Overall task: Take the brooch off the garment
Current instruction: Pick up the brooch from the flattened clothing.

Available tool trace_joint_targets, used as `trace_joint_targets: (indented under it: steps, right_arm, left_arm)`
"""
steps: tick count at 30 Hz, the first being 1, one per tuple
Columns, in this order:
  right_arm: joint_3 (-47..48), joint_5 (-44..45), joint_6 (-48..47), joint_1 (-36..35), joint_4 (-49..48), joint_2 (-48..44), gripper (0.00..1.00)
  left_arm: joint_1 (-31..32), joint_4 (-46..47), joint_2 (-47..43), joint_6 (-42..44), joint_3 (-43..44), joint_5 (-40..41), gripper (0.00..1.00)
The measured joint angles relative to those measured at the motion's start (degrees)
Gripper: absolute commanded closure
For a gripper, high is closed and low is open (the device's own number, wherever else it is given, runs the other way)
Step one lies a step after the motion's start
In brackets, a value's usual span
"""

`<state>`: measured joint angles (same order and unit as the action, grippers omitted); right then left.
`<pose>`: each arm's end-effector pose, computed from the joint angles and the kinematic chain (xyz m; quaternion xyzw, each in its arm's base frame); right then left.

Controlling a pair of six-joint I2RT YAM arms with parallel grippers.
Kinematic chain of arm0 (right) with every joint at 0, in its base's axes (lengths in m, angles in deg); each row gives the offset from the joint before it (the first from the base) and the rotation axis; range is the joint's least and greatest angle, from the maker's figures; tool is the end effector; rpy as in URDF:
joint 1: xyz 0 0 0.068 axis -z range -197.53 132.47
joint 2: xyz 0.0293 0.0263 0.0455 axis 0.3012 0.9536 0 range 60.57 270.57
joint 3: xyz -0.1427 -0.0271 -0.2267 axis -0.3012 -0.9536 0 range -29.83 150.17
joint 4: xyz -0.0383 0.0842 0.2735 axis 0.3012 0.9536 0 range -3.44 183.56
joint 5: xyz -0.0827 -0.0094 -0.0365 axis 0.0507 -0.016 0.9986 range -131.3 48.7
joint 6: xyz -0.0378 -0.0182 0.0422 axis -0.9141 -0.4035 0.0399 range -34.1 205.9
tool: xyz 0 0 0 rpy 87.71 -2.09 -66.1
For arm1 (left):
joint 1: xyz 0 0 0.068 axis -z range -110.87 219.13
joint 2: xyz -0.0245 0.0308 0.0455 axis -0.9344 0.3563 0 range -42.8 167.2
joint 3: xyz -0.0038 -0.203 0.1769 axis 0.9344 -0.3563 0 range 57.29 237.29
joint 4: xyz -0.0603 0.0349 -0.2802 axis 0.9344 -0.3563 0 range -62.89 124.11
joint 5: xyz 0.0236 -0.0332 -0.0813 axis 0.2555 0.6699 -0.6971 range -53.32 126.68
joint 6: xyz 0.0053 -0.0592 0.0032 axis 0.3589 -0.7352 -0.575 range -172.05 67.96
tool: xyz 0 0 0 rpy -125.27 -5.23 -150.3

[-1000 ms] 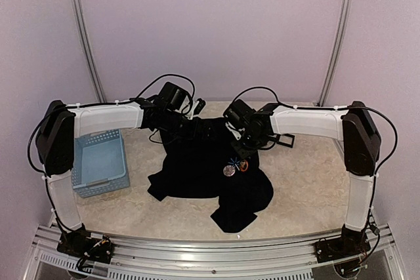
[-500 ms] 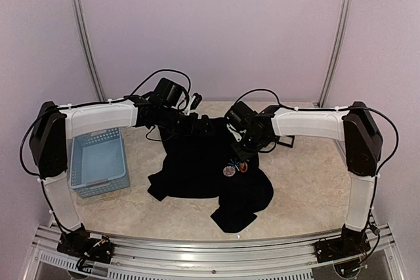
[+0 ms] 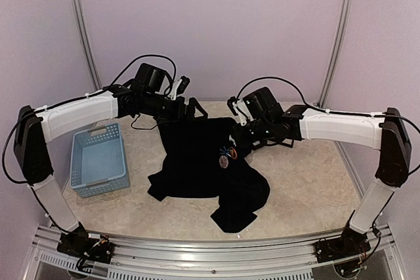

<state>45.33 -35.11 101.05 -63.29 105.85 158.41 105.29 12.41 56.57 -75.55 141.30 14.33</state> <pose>0.2954 0.2966 0.2426 -0.2195 0.8856 0.1634 0.3753 0.3404 -0.2693 0.2868 0.1827 0.8633 -0.3680 0.2930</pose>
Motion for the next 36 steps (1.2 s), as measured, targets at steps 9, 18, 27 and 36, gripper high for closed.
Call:
trace_joint_targets:
  steps: [9, 18, 27, 36]
  right_arm:
    - [-5.8, -11.0, 3.5, 0.7, -13.4, -0.9, 1.0]
    - [-6.1, -19.7, 8.6, 1.2, -22.1, -3.7, 1.0]
    - [-7.5, -24.8, 12.5, 1.5, -25.2, -5.4, 1.0]
    - [2.4, -24.9, 5.3, 1.5, -7.9, -4.8, 1.0]
  left_arm:
    - [-1.7, -0.6, -3.5, 0.2, -1.7, -5.9, 0.04]
    - [-2.4, 0.3, -7.3, -1.1, -3.5, -10.8, 0.05]
    - [-2.6, 2.8, -7.8, -3.0, -5.1, -15.8, 0.07]
    - [-2.6, 2.4, -7.8, -1.8, -5.1, -15.3, 0.07]
